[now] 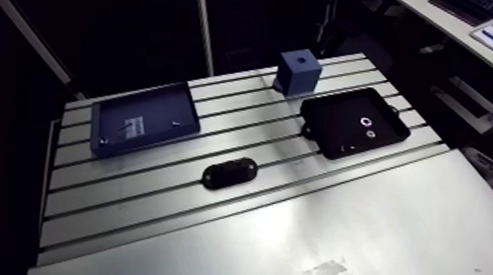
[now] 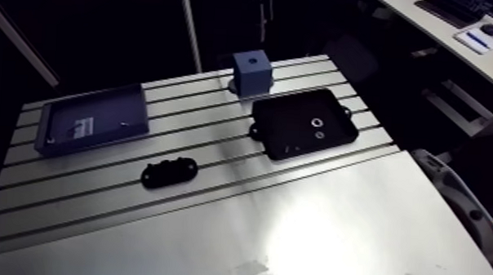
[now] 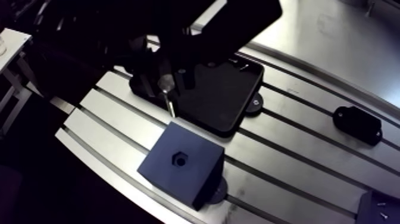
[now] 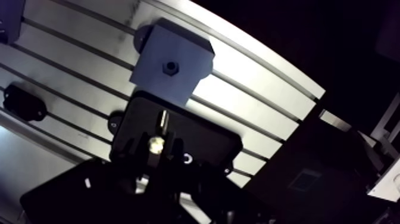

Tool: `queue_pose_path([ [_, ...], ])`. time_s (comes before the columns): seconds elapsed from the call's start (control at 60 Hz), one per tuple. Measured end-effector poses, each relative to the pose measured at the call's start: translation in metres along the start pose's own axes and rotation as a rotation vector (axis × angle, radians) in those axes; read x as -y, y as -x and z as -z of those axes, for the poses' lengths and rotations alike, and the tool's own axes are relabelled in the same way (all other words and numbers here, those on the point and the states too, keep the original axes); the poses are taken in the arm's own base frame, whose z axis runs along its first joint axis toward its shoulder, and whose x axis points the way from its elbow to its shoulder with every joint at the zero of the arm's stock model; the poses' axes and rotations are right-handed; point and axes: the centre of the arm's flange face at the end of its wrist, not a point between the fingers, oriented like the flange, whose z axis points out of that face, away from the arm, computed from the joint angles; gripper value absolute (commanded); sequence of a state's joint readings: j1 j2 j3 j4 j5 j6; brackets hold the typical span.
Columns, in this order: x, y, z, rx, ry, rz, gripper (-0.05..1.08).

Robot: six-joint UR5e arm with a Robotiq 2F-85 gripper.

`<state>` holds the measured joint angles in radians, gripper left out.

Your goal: Pick up the M10 bolt and insert it into the hex recess until seated.

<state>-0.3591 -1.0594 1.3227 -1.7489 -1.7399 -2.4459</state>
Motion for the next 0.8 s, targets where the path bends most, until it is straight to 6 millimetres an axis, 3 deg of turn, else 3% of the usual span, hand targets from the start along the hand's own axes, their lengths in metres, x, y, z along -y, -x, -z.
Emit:
queue_pose_path([
  [0.8, -0.008, -0.017, -0.016, 0.004, -0.014, 0.001, 0.95],
])
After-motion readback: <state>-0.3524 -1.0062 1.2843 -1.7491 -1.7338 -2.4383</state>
